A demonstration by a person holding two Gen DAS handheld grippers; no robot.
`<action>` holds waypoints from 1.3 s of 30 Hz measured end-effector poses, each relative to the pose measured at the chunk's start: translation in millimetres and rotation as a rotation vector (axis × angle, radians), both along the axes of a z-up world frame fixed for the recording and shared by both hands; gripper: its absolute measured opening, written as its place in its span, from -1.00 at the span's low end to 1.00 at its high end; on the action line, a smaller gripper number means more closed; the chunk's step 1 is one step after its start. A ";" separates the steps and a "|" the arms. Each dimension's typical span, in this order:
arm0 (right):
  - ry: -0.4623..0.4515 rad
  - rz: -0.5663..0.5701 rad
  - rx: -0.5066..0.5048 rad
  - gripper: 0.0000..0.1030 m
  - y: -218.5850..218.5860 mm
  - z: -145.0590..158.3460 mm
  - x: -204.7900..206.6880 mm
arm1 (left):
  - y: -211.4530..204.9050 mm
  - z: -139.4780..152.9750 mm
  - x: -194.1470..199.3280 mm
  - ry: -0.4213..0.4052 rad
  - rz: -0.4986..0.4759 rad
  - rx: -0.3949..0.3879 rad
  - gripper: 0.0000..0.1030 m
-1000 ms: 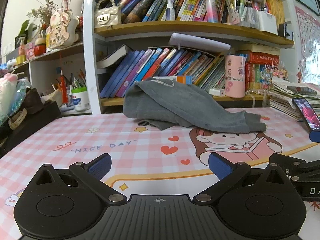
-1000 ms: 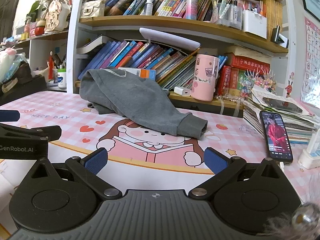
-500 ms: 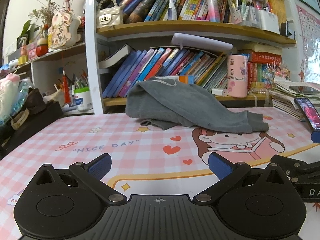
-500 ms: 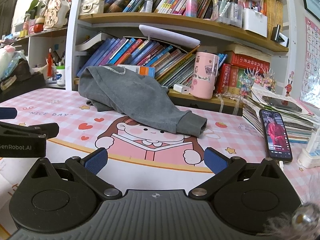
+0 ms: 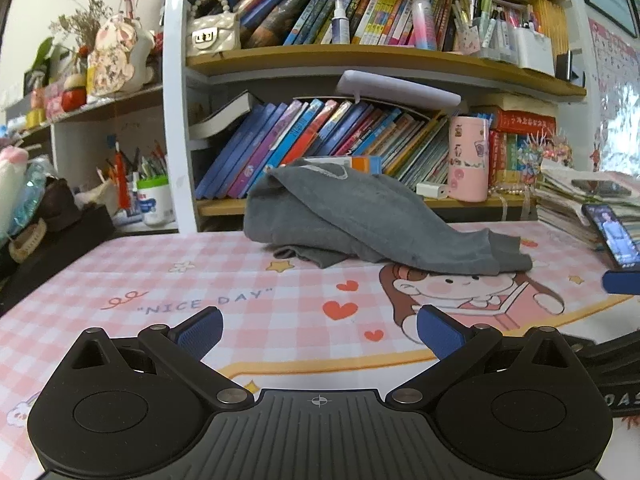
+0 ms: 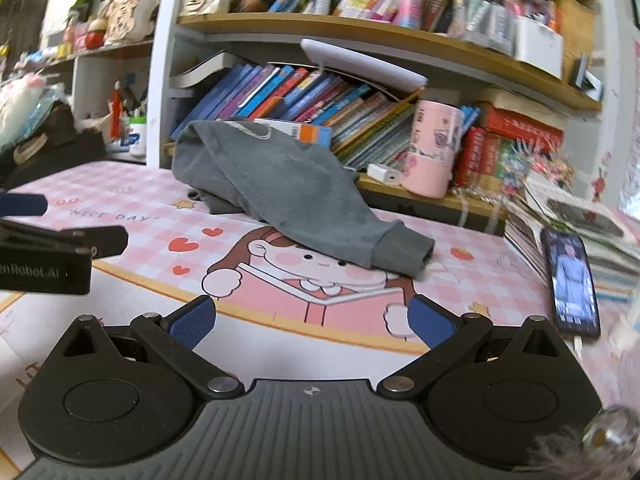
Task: Fold clothes
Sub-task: 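Reach both tools to the grey sweatshirt and grasp its edges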
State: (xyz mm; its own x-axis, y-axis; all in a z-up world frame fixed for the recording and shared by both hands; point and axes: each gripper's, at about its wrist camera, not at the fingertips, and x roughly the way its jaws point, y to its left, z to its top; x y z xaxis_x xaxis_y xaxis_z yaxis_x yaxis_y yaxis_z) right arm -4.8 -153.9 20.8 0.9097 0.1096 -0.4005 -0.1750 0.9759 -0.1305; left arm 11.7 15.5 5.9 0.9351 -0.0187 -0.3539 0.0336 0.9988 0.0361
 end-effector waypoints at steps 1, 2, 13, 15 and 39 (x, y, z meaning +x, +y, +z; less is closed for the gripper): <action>-0.002 0.014 -0.014 1.00 1.8 1.9 4.5 | 2.5 1.4 3.5 0.003 -0.005 -0.008 1.00; -0.005 0.023 -0.026 1.00 3.5 3.1 8.5 | 4.5 2.4 7.5 0.006 -0.008 -0.010 1.00; 0.034 0.164 -0.017 1.00 12.3 15.0 84.9 | 24.9 4.5 70.4 0.078 -0.027 -0.005 1.00; 0.066 0.207 -0.006 1.00 12.9 13.7 103.1 | 30.0 4.8 84.7 0.096 -0.039 -0.013 1.00; 0.103 0.182 0.033 1.00 -4.3 -12.4 151.0 | 54.8 17.2 204.3 -0.085 -0.003 0.209 0.89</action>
State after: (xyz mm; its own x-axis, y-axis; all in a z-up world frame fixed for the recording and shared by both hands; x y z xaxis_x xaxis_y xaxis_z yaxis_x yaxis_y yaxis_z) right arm 146.1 -158.2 8.3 0.8283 0.2830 -0.4836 -0.3598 0.9303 -0.0718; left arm 216.0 70.3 23.1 0.9619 0.0435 -0.2700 0.0249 0.9692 0.2449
